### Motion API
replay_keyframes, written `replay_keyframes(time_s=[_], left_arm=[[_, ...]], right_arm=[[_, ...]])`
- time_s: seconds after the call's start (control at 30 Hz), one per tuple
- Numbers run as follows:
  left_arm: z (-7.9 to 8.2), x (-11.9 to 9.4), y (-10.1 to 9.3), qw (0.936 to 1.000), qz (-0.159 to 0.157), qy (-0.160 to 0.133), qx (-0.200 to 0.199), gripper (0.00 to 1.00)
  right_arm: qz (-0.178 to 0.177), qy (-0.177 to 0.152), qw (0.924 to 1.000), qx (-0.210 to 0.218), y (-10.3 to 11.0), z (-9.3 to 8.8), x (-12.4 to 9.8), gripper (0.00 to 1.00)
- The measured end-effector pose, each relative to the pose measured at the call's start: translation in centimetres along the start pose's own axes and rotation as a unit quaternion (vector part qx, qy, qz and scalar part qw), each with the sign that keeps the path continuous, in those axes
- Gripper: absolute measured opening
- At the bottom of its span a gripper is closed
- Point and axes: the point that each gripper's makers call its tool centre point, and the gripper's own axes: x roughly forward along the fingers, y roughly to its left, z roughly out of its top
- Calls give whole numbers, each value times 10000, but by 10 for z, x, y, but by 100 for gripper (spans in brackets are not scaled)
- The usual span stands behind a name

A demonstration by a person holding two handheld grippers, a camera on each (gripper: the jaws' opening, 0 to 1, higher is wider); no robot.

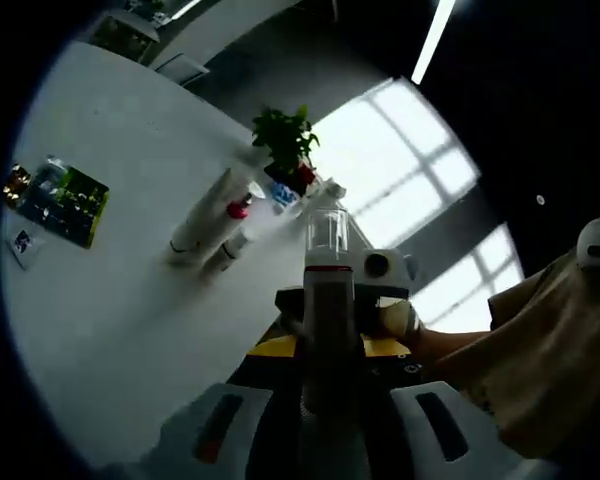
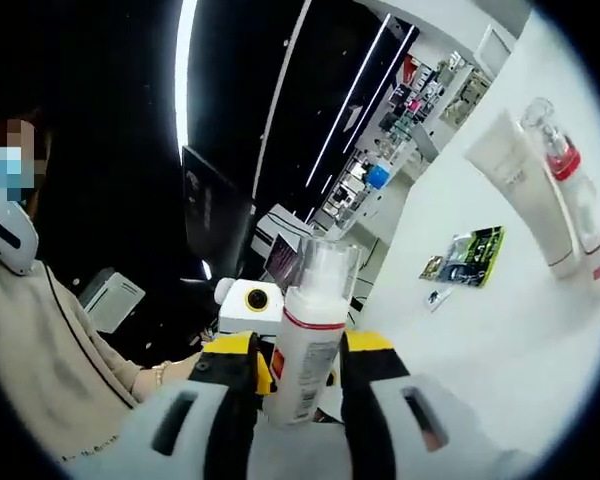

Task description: Arrange the skincare products in the storage area until every visible bottle or jar stands upright without overlapping.

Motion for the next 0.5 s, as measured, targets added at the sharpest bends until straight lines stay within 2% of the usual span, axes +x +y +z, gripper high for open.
replay_keyframes(time_s=[0.07, 0.27, 0.33, 0.37, 0.43, 0.5], left_arm=[[-1, 2, -5, 9999, -112, -48, -9, 17], [-7, 10, -11, 9997, -169, 8, 168, 17], [-11, 14, -10, 9995, -109, 73, 297, 18], [-13, 15, -6, 9989, 34, 131, 440, 18], [-16, 17, -4, 9974, 167, 251, 655, 22], [-17, 19, -7, 9961, 208, 352, 786, 31]], right_arm=[[-4, -18, 10000, 33, -1, 1, -4, 25], [198, 166, 9996, -114, 5, 0, -10, 23], [228, 347, 9989, -201, 4, -3, -13, 22], [190, 485, 9979, -377, 2, -4, -15, 22], [98, 638, 9957, -669, -3, -5, -18, 21], [57, 770, 9932, -873, -7, -4, -21, 21]])
